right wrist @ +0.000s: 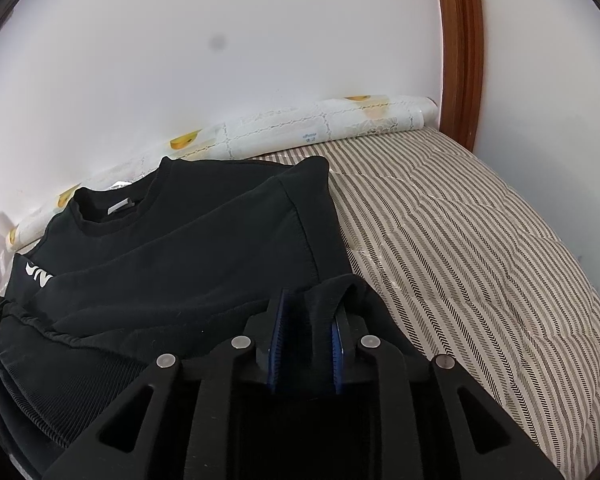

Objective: Fold small clothes
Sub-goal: 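Fold the held hem over the body toward the collar with both grippers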

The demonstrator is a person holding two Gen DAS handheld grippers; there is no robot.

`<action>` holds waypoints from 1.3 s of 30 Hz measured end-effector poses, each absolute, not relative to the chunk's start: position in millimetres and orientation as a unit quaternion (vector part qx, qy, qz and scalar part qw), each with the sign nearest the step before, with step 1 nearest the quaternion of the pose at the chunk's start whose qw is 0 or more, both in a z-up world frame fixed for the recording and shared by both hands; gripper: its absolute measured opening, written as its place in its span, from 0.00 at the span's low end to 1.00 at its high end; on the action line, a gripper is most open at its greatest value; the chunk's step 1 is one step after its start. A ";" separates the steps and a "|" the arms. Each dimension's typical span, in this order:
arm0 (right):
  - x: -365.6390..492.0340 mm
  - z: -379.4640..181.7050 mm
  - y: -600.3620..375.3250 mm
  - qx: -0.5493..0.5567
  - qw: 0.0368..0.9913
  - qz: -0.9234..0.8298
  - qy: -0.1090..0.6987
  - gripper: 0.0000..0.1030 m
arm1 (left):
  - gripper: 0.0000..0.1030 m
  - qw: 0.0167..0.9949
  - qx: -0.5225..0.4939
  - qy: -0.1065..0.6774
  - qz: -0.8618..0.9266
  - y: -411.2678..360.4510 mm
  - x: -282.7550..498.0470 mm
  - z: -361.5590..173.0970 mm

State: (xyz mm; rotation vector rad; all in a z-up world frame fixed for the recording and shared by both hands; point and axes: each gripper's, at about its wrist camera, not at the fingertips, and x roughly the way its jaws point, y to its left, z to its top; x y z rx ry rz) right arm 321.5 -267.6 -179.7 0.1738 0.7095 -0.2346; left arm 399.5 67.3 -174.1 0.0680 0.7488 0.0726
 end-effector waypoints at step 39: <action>312.6 -176.6 -267.2 0.088 0.931 -0.113 0.335 0.31 | 0.13 0.929 0.035 0.367 0.035 68.3 399.3 -174.1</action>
